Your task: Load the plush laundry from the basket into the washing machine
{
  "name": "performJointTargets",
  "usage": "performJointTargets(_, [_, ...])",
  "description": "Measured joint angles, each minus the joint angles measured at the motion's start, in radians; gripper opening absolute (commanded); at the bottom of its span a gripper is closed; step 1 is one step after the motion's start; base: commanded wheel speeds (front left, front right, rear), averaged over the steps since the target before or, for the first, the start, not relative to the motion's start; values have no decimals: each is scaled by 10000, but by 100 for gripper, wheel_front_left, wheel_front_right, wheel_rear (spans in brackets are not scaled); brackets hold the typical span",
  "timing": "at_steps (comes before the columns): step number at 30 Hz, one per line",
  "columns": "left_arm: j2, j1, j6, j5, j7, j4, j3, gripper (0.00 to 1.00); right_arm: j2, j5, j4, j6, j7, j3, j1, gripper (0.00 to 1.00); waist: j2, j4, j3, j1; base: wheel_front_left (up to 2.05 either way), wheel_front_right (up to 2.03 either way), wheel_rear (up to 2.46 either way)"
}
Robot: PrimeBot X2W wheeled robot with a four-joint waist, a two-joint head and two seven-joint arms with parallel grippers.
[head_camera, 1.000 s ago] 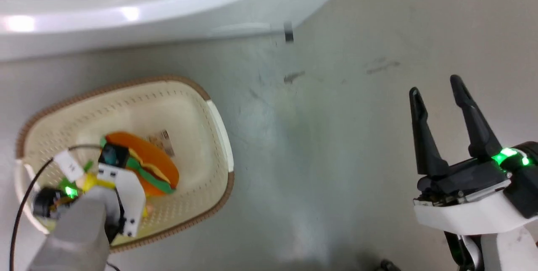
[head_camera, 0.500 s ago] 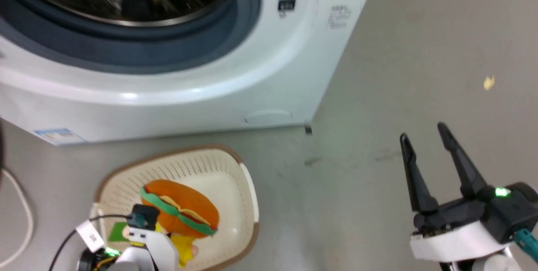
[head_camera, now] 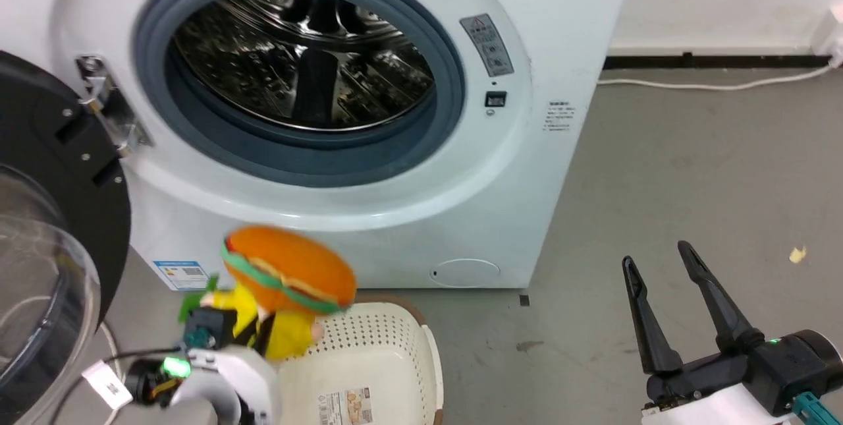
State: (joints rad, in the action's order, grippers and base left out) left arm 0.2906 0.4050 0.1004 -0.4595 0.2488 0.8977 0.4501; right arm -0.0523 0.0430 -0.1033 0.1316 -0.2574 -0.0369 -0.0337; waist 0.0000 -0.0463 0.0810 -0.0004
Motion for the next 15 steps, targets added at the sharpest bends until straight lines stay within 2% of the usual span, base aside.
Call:
performJointTargets(9, [516, -132, -882, -121, 69, -4355, -1118, 0, 0, -73, -190, 0, -2, -190, 10, 100, 0, -117, 493, 4, 0, 0, 0])
performJointTargets(15, [884, 851, -1432, -337, -825, -6199, -1689, 0, 2, -71, -372, 0, 0, -245, 437, 100, 0, -407, 1484, 5, 0, 0, 0])
